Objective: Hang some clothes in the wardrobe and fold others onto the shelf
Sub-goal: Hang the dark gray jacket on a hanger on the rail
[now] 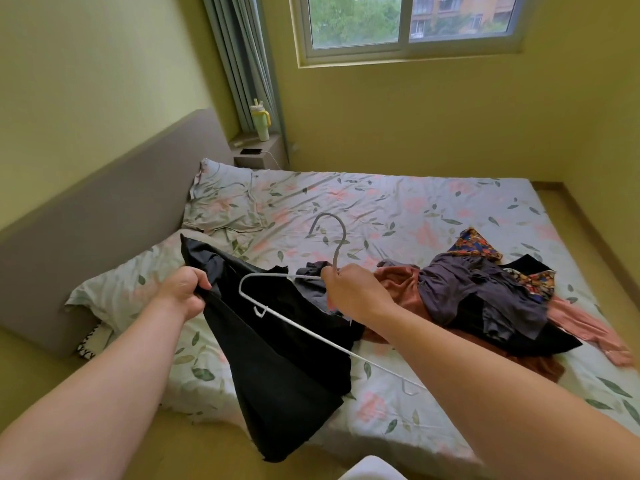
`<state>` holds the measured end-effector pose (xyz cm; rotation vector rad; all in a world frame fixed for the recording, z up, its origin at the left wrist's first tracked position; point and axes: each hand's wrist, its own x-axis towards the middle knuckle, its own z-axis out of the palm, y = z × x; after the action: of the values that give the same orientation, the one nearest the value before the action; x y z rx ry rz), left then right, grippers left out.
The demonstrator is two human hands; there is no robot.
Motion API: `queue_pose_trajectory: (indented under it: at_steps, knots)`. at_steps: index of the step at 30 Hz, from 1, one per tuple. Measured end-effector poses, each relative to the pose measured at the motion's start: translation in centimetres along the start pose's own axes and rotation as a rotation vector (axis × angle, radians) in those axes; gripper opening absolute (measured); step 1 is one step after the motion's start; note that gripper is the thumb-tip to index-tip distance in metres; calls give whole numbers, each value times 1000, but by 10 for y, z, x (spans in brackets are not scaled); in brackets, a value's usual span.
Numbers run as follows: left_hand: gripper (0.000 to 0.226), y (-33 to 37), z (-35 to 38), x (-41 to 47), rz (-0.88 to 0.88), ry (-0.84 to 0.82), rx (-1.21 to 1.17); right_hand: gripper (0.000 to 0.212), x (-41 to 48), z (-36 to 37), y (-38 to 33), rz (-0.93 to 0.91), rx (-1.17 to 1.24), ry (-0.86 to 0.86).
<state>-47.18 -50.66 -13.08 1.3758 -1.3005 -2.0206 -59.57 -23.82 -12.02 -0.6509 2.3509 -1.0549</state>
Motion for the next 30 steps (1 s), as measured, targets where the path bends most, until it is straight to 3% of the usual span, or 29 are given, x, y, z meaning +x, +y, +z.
queue_pose_trajectory:
  at_steps: [6,11,14,18,19,21,23,26,30]
  knots:
    - [63,-3,21,-23,85,-202,154,38,-3,7,-5,-20,-105,-83]
    - [36,-2,63,-79,152,-374,213,26,-4,18,-7,-56,41,9]
    - [37,1,82,-115,183,-486,229,58,-2,22,-4,-80,118,66]
    - [33,-1,95,-143,239,-543,251,61,-3,23,-6,-88,444,133]
    - [30,0,95,-145,255,-567,264,57,-3,23,-6,-81,504,128]
    - [27,5,94,-147,321,-599,334,26,-5,21,-9,-99,594,121]
    - [24,9,93,-144,463,-543,465,31,-7,17,-13,-91,632,114]
    - [27,8,91,-131,821,-297,793,33,-10,11,-19,-68,719,57]
    - [66,-1,85,-115,1109,-44,1086,23,-14,2,-26,-3,805,-56]
